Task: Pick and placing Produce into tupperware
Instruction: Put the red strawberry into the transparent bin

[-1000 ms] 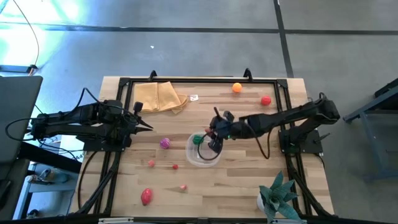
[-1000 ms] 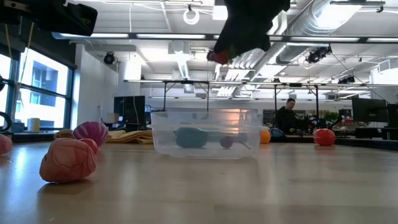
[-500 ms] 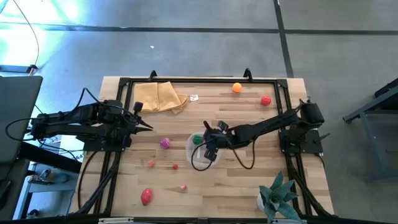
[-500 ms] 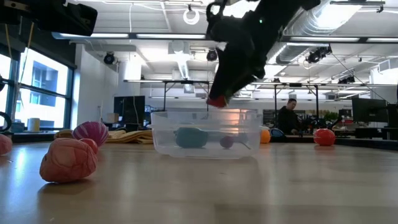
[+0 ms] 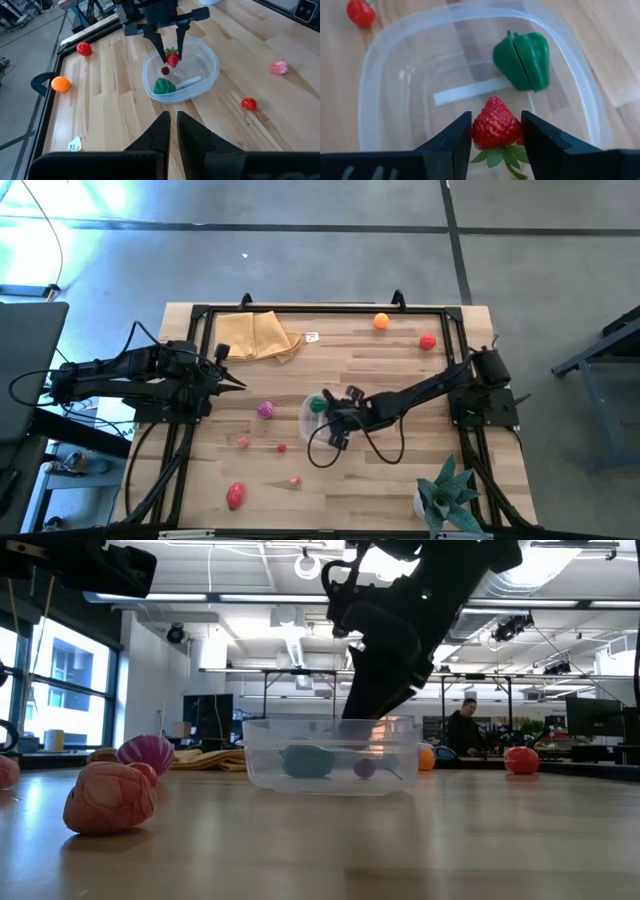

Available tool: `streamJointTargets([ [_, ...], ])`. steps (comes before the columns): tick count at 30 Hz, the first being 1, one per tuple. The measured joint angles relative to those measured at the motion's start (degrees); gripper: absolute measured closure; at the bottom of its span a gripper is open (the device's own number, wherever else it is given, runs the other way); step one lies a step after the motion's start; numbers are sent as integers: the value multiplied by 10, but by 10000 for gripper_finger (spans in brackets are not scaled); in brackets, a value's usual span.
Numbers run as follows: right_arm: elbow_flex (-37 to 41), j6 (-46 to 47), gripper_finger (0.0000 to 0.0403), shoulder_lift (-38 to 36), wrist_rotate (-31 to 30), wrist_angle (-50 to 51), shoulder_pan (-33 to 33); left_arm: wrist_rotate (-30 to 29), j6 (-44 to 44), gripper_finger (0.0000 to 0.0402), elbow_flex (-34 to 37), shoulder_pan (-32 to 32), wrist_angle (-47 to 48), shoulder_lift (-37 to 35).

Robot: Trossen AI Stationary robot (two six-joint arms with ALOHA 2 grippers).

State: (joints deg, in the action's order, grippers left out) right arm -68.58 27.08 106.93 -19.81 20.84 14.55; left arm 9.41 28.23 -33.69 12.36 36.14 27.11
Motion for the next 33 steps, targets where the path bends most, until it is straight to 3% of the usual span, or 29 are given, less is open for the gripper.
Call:
streamJointTargets([
  [25,0,-4,258,25,8,-21,2,0,0,378,0,0,0,0],
  [33,0,-4,225,25,9,-19,1,0,0,378,0,0,0,0],
])
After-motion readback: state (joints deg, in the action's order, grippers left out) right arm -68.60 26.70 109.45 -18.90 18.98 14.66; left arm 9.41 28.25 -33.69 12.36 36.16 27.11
